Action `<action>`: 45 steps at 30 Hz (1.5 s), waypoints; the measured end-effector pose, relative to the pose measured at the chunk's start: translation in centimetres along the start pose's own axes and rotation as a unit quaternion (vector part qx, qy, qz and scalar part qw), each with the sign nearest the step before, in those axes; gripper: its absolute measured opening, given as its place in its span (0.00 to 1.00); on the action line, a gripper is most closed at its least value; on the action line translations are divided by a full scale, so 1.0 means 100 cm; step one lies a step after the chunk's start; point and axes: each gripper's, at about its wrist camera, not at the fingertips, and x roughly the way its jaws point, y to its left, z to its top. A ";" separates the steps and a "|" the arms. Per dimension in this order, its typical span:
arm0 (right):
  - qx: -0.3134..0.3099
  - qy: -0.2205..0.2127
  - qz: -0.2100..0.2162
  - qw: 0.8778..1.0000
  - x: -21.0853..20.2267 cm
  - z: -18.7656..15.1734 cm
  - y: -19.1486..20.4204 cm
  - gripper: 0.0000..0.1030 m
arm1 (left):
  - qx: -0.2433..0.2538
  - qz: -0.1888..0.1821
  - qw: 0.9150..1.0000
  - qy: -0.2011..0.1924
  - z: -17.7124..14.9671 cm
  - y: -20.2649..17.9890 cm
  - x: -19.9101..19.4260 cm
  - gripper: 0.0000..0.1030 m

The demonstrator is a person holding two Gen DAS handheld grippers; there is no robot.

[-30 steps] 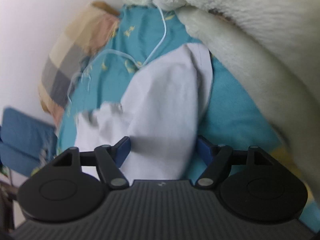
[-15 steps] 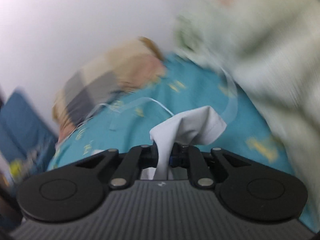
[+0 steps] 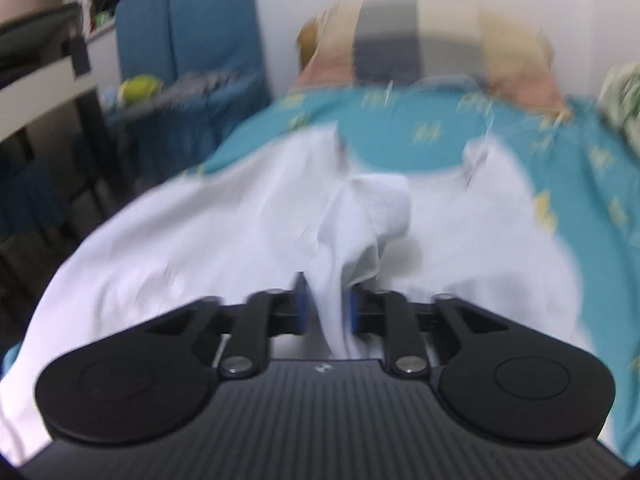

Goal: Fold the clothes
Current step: 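Grasp a T-shirt sleeve with the right gripper and fold it across the front, then grasp the T-shirt side edge with the left gripper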

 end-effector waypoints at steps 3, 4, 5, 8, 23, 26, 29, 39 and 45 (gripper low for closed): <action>-0.024 -0.008 0.023 0.999 -0.031 -0.006 0.001 0.80 | 0.007 -0.015 1.000 0.003 -0.001 -0.005 0.004 0.99; -0.025 -0.010 0.030 0.999 -0.049 -0.008 0.001 0.80 | 0.010 -0.018 1.000 0.003 -0.001 -0.007 0.004 0.99; -0.020 -0.011 0.039 0.999 -0.066 -0.007 -0.001 0.80 | 0.013 -0.021 1.000 0.004 -0.002 -0.008 0.004 0.99; 0.015 -0.006 0.050 0.999 -0.115 -0.007 -0.017 0.80 | 0.024 -0.029 0.999 0.005 -0.004 -0.013 0.004 0.99; 0.135 -0.004 0.022 0.991 -0.251 -0.050 -0.051 0.80 | 0.093 -0.101 0.990 0.016 -0.031 -0.061 -0.018 0.95; 0.150 -0.026 -0.004 0.988 -0.250 -0.047 -0.066 0.80 | 0.096 -0.110 0.989 0.019 -0.029 -0.086 -0.007 0.92; 0.170 -0.040 -0.040 0.984 -0.247 -0.047 -0.085 0.80 | 0.100 -0.123 0.987 0.022 -0.024 -0.119 0.014 0.88; 0.229 -0.022 -0.062 0.971 -0.220 -0.061 -0.147 0.80 | 0.277 -0.156 0.948 0.018 0.004 -0.237 0.127 0.77; 0.271 -0.002 -0.020 0.962 -0.199 -0.062 -0.161 0.80 | 0.399 -0.186 0.890 0.117 0.006 -0.253 0.176 0.63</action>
